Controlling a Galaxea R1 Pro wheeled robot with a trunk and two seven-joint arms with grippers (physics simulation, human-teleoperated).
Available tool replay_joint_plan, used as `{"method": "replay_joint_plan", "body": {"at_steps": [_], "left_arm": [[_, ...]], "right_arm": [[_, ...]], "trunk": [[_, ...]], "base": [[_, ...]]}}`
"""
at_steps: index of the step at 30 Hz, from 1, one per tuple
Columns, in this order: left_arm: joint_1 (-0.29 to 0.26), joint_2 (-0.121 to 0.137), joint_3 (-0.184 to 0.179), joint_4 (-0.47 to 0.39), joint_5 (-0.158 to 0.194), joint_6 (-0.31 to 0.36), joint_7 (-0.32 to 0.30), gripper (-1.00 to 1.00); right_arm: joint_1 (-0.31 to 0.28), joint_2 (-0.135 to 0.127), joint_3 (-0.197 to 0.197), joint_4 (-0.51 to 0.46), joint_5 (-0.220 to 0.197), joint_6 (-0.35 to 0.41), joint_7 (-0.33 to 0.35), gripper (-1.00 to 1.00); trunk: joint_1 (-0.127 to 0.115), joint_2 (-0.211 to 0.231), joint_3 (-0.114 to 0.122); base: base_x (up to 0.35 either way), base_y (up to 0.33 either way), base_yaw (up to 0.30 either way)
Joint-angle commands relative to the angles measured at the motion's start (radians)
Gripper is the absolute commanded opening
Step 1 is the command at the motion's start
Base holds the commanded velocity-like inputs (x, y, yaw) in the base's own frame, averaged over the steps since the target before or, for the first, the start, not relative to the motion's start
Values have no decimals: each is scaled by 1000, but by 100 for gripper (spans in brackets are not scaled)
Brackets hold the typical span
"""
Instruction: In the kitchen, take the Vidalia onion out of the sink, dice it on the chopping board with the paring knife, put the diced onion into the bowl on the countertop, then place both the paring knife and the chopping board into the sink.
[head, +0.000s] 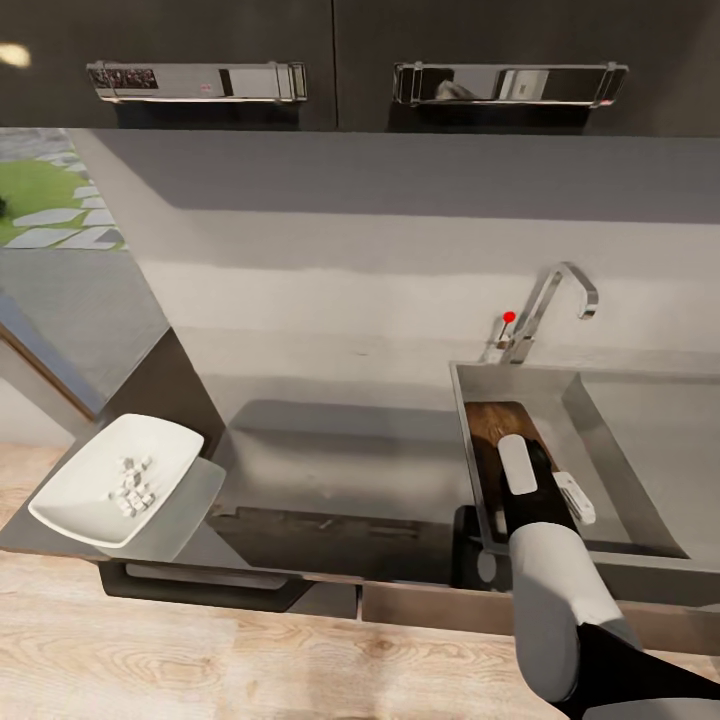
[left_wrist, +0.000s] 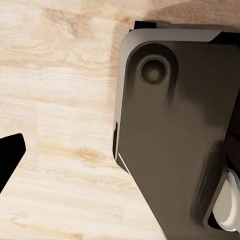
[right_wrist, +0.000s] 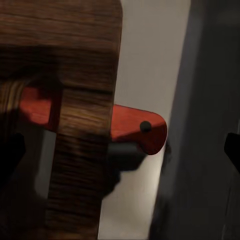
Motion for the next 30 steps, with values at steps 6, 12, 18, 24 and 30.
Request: {"method": "replay_joint_plan", "body": {"at_steps": [6,12,18,24,30], "left_arm": [[-2,0,-8,4,9,-7,0,100],[-2,0,-8,4,9,-7,-1,100],[-2,0,-8,4,9,-7,-1,100],[-2,-2,-8,4,9,-7,-1,100],[-2,-2,-8,4,9,-7,-1,100]], "right_arm": [[-1,0,2,-21,-1,11,-4,100],[-1,7,175,-350,-5,136,-12,100],[-1,13,244,-596,-24,455,-7,100],[-1,13,256,-624,-35,538,76,100],[-1,13,362,-624,-35,543,85,100]], "trunk": [[1,-2,-2],[1,-2,-2],[1,-2,-2],[1,-2,-2],[1,-2,-2]], "base": [[0,0,0],[0,0,0],[0,0,0],[-152,0,0],[-331,0,0]]}}
